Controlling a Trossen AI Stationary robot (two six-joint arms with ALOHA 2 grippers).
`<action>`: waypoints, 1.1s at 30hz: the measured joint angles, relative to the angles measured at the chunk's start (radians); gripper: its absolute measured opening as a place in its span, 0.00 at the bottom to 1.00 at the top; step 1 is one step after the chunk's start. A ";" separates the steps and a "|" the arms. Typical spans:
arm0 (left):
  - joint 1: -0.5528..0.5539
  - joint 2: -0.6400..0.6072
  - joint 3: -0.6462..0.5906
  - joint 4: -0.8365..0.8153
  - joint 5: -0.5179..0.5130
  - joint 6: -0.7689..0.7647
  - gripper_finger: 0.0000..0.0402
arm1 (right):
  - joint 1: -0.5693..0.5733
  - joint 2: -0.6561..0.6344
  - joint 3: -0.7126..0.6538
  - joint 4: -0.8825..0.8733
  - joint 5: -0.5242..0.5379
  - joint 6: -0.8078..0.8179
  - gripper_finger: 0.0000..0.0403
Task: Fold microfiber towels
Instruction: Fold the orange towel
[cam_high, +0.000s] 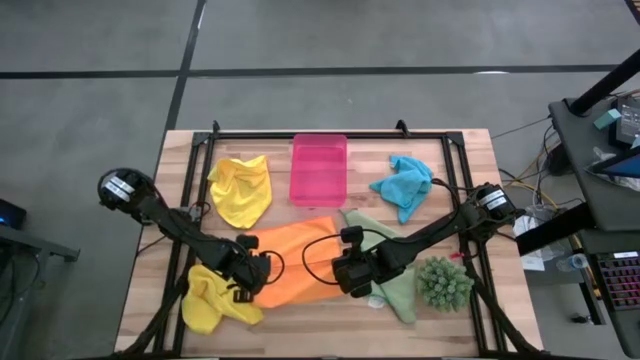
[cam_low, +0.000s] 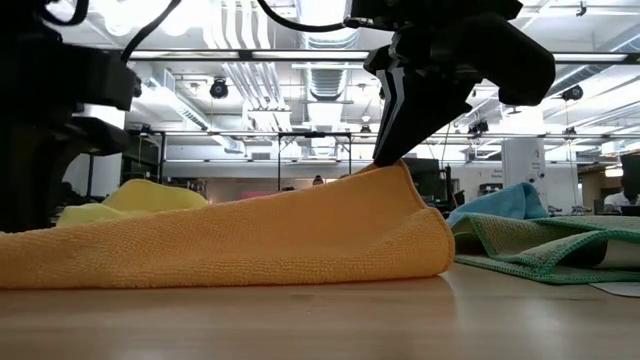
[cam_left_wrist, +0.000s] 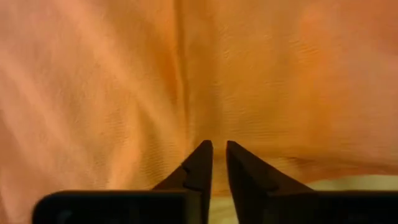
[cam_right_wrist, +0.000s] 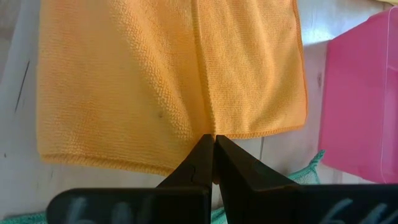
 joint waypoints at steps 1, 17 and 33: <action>0.000 0.001 -0.008 -0.001 -0.012 -0.001 0.12 | 0.000 0.000 0.000 0.000 0.000 0.000 0.02; 0.000 0.002 -0.013 0.024 -0.051 0.025 0.37 | 0.000 0.000 0.000 0.000 0.000 0.000 0.02; 0.000 0.004 -0.013 0.050 0.012 0.025 0.18 | 0.000 0.000 0.000 0.000 0.000 0.000 0.02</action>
